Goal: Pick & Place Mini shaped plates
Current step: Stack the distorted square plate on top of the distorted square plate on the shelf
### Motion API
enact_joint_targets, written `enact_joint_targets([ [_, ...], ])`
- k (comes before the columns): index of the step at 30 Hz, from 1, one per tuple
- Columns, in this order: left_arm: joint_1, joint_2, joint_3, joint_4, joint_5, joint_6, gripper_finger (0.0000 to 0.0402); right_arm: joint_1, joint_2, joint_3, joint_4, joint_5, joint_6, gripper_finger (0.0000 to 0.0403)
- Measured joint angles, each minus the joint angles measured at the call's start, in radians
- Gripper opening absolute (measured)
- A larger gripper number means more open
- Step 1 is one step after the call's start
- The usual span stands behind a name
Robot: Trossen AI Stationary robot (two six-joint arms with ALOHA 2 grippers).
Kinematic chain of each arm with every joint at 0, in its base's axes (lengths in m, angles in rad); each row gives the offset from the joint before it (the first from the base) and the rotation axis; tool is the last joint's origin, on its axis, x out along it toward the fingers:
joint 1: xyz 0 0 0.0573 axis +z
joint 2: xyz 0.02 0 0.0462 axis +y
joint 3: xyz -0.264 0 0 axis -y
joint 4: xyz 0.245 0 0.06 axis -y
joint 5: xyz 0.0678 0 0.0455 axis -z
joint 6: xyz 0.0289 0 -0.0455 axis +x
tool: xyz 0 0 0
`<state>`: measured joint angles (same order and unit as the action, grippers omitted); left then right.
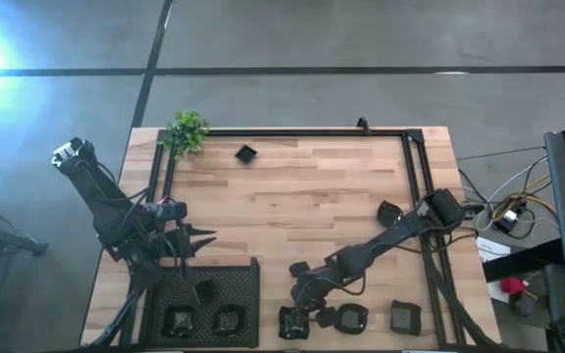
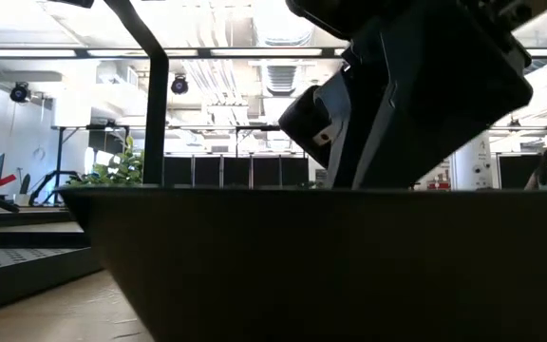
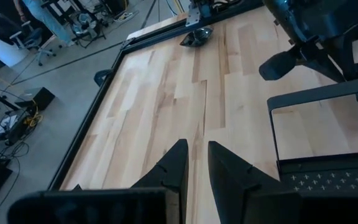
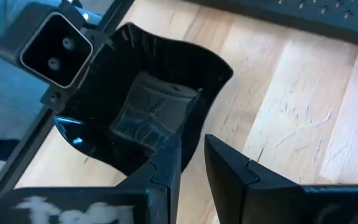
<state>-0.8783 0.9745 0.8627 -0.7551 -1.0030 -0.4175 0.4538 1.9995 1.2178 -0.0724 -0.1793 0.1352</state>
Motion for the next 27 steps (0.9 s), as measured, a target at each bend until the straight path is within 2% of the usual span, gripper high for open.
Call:
enact_joint_targets([
  [12, 0.0, 0.0, 0.0, 0.0, 0.015, 0.0, 0.0058, 0.0, -0.001, -0.001, -0.005, 0.006, -0.01, 0.0068],
  [27, 0.0, 0.0, 0.0, 0.0, 0.015, 0.006, 0.0058, 0.0, -0.002, -0.012, -0.017, -0.003, 0.101, 0.0068],
])
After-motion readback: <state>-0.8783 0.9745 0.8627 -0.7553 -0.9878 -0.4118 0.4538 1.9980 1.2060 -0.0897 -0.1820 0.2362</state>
